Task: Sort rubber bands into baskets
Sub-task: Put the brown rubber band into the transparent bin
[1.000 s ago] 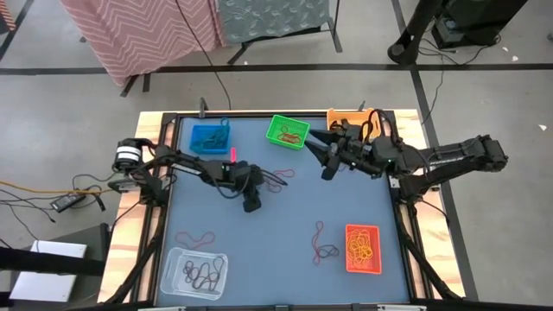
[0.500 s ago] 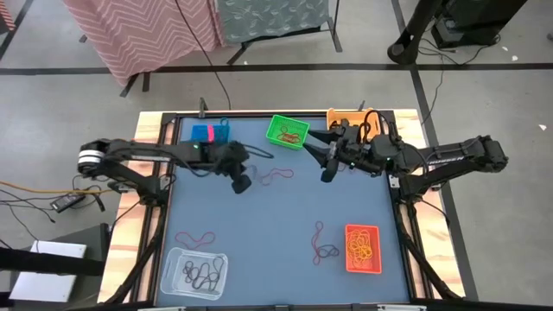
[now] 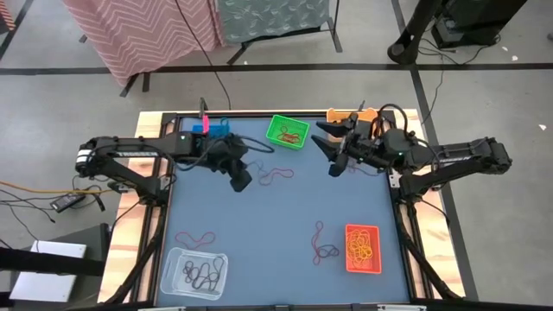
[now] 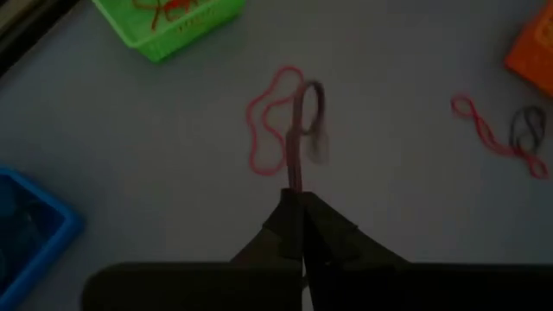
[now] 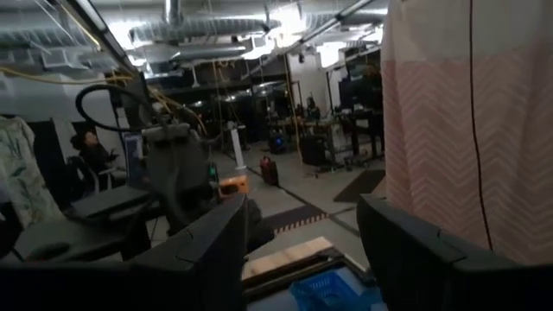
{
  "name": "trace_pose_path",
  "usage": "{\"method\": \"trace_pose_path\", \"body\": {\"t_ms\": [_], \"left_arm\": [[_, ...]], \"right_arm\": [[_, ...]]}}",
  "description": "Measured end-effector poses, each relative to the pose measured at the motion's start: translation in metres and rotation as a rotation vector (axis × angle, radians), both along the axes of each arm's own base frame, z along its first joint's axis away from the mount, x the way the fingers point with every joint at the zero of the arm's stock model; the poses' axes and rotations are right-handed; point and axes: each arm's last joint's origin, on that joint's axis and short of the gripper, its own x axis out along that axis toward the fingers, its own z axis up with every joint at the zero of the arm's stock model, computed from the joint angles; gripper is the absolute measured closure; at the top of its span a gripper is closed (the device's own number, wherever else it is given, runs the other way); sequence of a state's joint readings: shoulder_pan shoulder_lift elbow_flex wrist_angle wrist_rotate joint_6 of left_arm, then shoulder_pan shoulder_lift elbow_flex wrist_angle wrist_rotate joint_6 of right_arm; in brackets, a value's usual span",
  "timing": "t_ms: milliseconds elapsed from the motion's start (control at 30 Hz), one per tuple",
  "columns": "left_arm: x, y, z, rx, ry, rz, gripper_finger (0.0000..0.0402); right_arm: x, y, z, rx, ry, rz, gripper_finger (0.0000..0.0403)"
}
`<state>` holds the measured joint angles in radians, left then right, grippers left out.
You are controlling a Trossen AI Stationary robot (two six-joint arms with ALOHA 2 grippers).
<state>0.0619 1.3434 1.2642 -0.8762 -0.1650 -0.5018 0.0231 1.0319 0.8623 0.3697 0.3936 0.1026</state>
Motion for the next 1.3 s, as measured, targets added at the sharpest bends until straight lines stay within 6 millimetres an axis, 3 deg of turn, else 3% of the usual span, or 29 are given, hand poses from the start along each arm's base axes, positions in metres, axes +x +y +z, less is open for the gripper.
{"method": "trace_pose_path", "body": {"t_ms": [267,533,700,833,1133,1300], "left_arm": [[-0.013,-0.009,0.040,-0.003,0.032,-0.032,0.0401],[-0.007,-0.024,0.045,0.005,-0.018,-0.098,0.0401],[0.001,-0.053,0.039,0.006,-0.072,-0.221,0.0401],[-0.002,-0.085,0.023,-0.160,-0.011,-0.292,0.0401],[-0.041,-0.177,0.020,-0.537,0.121,-0.375,0.0401],[-0.067,-0.212,0.017,-0.611,0.209,-0.340,0.0401]], "right_arm": [[-0.003,-0.001,0.003,-0.015,-0.015,0.019,0.0172],[-0.002,0.000,0.003,-0.031,-0.009,0.061,0.0172],[-0.002,0.000,0.003,-0.032,-0.007,0.064,0.0172],[-0.002,0.001,0.003,-0.032,-0.007,0.071,0.0172],[-0.002,0.001,0.002,-0.032,0.001,0.074,0.0172],[-0.002,0.001,0.001,-0.032,0.006,0.074,0.0172]]}}
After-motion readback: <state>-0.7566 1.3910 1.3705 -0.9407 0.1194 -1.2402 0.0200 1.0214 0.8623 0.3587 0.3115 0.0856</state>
